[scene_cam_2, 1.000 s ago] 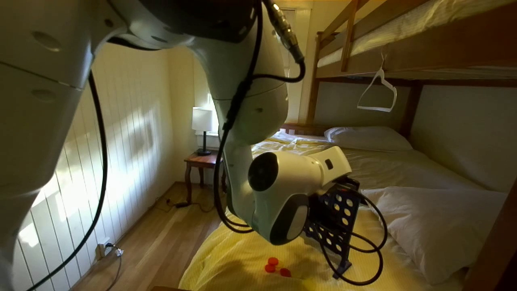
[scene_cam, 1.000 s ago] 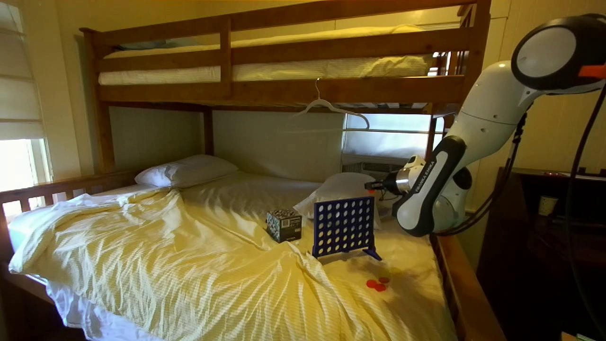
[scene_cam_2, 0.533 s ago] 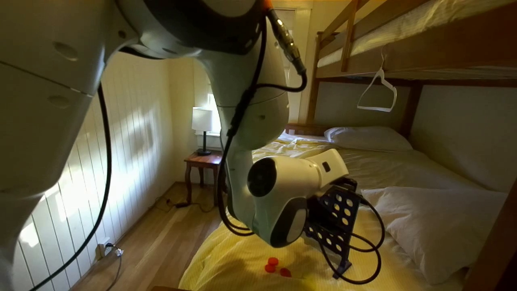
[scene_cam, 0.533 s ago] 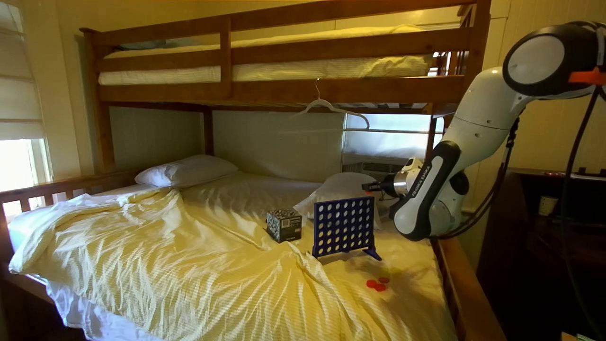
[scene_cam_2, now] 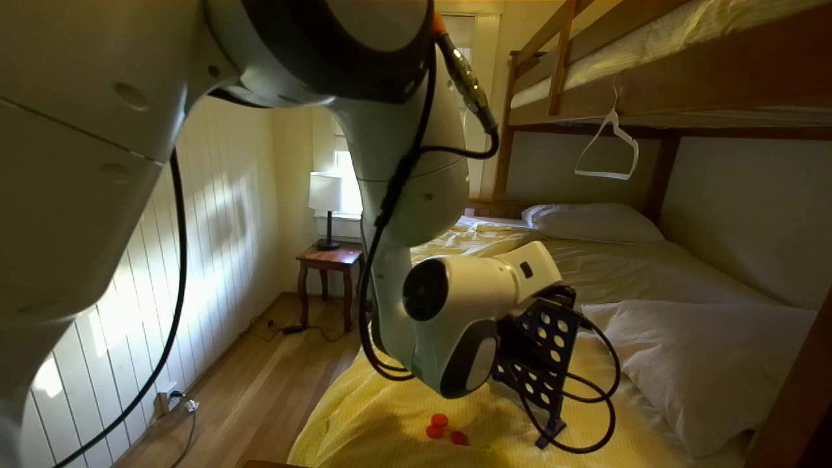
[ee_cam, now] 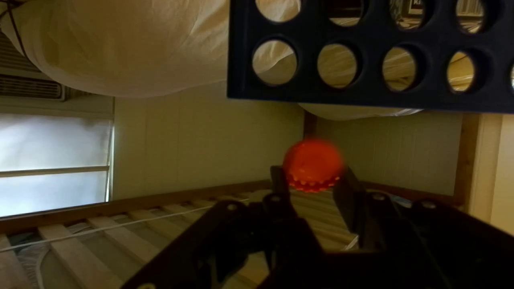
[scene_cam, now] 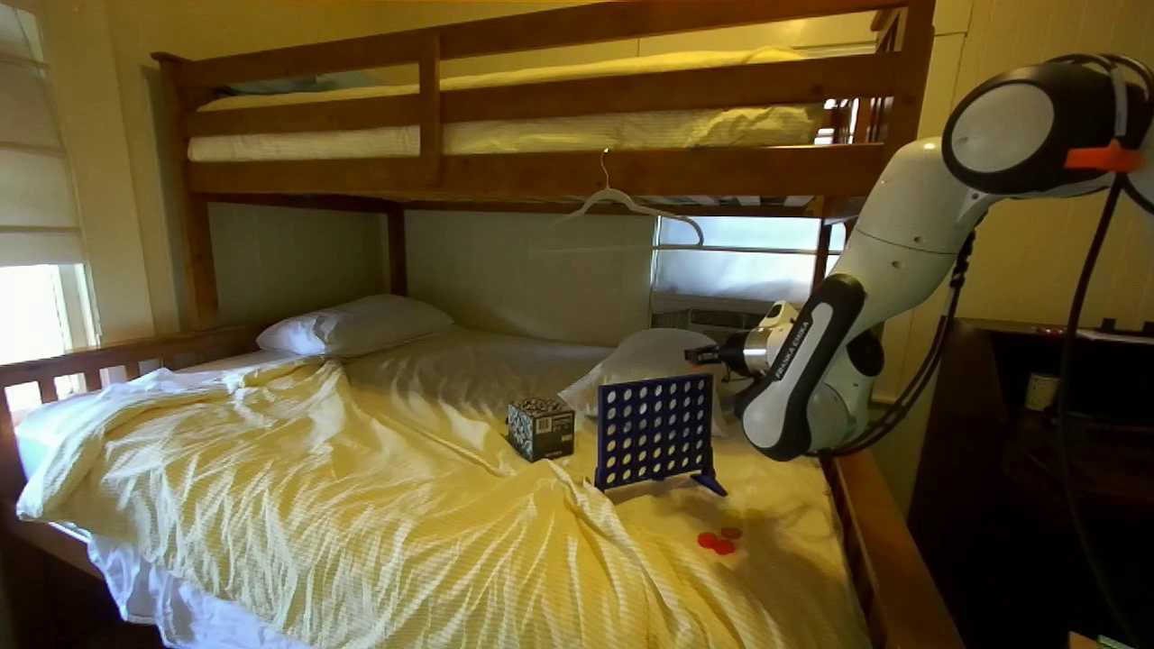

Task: Pick up the orange chip into the connect four game

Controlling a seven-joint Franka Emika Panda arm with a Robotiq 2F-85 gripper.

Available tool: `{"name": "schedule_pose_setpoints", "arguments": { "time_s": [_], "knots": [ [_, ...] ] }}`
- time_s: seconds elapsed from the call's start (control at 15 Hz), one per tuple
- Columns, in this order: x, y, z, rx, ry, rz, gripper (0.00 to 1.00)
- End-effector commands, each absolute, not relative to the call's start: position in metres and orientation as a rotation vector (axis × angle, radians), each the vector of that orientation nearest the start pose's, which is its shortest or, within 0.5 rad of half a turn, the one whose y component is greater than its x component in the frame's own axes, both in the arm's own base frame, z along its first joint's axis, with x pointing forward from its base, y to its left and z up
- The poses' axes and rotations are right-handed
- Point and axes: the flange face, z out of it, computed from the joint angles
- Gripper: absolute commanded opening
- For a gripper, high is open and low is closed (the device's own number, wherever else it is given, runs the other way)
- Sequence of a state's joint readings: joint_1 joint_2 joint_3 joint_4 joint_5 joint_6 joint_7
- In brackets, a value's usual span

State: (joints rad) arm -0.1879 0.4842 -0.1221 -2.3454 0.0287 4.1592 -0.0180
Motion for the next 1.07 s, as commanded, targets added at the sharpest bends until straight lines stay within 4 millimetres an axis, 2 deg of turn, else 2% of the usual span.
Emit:
{"name": "schedule_pose_setpoints", "arguments": {
  "time_s": [0.0, 1.0],
  "knots": [
    [0.523, -0.163, 0.292, -2.659, 0.344, -2.12, 0.09],
    [0.53, -0.159, 0.281, -2.675, 0.331, -2.139, 0.09]
  ]
}}
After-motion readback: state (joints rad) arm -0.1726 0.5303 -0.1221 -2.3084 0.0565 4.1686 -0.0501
